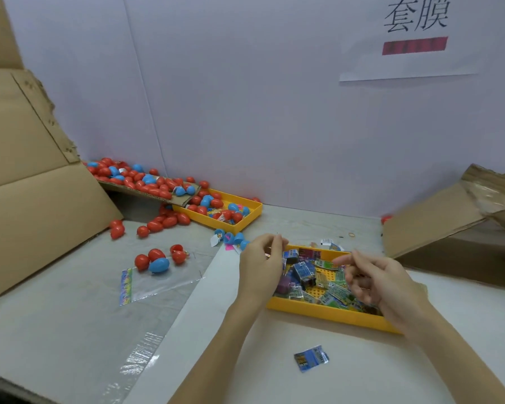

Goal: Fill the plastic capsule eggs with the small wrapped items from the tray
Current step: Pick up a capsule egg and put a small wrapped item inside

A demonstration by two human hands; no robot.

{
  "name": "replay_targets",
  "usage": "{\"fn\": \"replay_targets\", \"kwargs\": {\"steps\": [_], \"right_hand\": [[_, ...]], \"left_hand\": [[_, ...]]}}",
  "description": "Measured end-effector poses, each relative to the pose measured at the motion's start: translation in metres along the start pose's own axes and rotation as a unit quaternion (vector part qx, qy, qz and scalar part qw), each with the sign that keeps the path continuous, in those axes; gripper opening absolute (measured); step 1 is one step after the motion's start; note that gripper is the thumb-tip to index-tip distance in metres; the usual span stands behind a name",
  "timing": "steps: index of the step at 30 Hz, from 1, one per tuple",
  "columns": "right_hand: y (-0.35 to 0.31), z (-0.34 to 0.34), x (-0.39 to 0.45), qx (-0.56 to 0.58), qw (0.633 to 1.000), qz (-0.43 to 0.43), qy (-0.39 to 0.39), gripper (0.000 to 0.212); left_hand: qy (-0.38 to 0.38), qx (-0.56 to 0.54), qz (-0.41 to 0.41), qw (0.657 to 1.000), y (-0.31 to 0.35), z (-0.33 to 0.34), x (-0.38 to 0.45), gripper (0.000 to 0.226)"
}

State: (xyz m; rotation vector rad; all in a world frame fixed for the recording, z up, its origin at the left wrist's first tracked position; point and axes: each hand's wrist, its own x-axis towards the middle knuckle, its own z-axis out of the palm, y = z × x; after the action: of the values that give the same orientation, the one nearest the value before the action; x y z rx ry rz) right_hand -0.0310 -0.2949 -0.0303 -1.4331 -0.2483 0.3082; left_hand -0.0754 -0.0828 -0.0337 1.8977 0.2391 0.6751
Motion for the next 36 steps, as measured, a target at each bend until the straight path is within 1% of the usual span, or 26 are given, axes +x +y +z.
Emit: {"fn": "replay_targets", "kwargs": {"steps": [3,5,6,8,10,12,14,16,20,23,25,29,32,34,36], "right_hand": [[0.003,-0.003,0.001,-0.003,1.0,-0.005,0.006,0.038],[0.003,-0.004,0.001,0.004,1.0,0.0,0.014,0.038],[0.004,-0.004,0.002,0.005,1.0,-0.001,0.014,0.038],[0.006,-0.003,0.002,-0.003,1.0,-0.001,0.015,0.038],[0.006,-0.002,0.003,-0.011,1.0,-0.002,0.012,0.038],[0.006,-0.001,0.003,-0.014,1.0,0.0,0.017,0.038],[0.008,-0.001,0.004,-0.016,1.0,0.0,0.018,0.038],[0.01,-0.002,0.007,-0.015,1.0,0.002,0.021,0.038],[0.013,-0.003,0.012,-0.014,1.0,0.01,0.016,0.037],[0.014,-0.004,0.013,-0.014,1.0,0.013,0.009,0.037],[0.014,-0.004,0.012,-0.014,1.0,0.014,0.008,0.037],[0.012,-0.004,0.01,-0.015,1.0,0.015,0.007,0.037],[0.011,-0.004,0.01,-0.023,1.0,0.017,0.011,0.037],[0.01,-0.003,0.01,-0.031,0.999,0.02,0.014,0.036],[0.01,-0.002,0.008,-0.038,0.999,0.022,0.014,0.035]], "left_hand": [[0.076,0.022,-0.013,0.997,-0.012,-0.004,0.009,0.014],[0.142,0.037,-0.042,0.988,-0.025,-0.013,0.025,0.009],[0.169,0.062,-0.061,0.982,-0.032,-0.02,0.036,0.013],[0.195,0.171,-0.107,0.96,-0.044,-0.039,0.065,0.026],[0.172,0.314,-0.132,0.924,-0.056,-0.063,0.093,0.036],[0.11,0.438,-0.137,0.882,-0.07,-0.09,0.116,0.043],[0.059,0.515,-0.133,0.844,-0.083,-0.115,0.133,0.044],[0.035,0.54,-0.126,0.831,-0.095,-0.13,0.144,0.042],[0.01,0.525,-0.12,0.843,-0.106,-0.14,0.156,0.036],[0.002,0.532,-0.135,0.836,-0.106,-0.145,0.164,0.025],[-0.017,0.533,-0.155,0.831,-0.107,-0.147,0.167,0.021],[-0.021,0.509,-0.147,0.848,-0.109,-0.149,0.167,0.017],[0.004,0.469,-0.12,0.875,-0.103,-0.143,0.159,0.02],[0.015,0.416,-0.095,0.904,-0.09,-0.13,0.146,0.023],[0.022,0.351,-0.042,0.935,-0.071,-0.108,0.124,0.022]]}}
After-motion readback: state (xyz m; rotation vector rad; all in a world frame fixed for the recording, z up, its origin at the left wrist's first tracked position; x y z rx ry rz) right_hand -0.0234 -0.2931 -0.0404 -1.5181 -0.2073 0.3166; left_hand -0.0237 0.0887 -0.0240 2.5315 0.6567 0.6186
